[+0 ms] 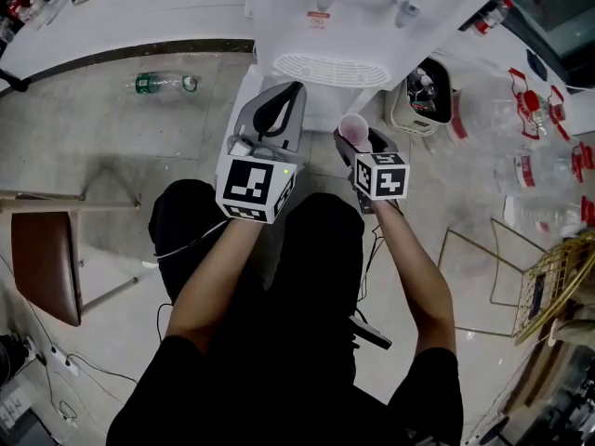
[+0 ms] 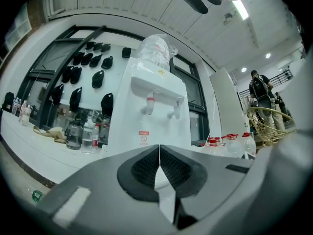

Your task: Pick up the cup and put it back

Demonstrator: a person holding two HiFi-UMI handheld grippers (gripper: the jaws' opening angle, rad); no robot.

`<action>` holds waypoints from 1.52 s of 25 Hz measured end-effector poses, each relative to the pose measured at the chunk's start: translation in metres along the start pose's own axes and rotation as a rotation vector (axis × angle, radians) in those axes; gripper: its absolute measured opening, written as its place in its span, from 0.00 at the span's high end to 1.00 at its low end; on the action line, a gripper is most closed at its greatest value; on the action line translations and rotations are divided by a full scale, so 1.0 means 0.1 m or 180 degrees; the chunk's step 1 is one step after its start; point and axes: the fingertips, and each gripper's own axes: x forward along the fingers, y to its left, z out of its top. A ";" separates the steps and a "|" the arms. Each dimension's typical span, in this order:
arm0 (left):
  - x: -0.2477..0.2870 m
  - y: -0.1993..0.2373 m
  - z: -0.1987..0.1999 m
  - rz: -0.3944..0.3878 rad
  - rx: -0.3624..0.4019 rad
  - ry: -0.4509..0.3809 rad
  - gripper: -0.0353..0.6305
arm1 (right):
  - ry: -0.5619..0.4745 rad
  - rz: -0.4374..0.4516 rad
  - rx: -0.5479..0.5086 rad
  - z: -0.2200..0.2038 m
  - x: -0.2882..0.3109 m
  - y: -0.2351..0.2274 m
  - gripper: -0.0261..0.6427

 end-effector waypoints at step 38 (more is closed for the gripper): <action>0.02 0.06 0.01 0.0003 -0.0078 -0.0044 0.94 | -0.0246 0.0189 -0.0359 1.68 -0.74 -0.11 0.51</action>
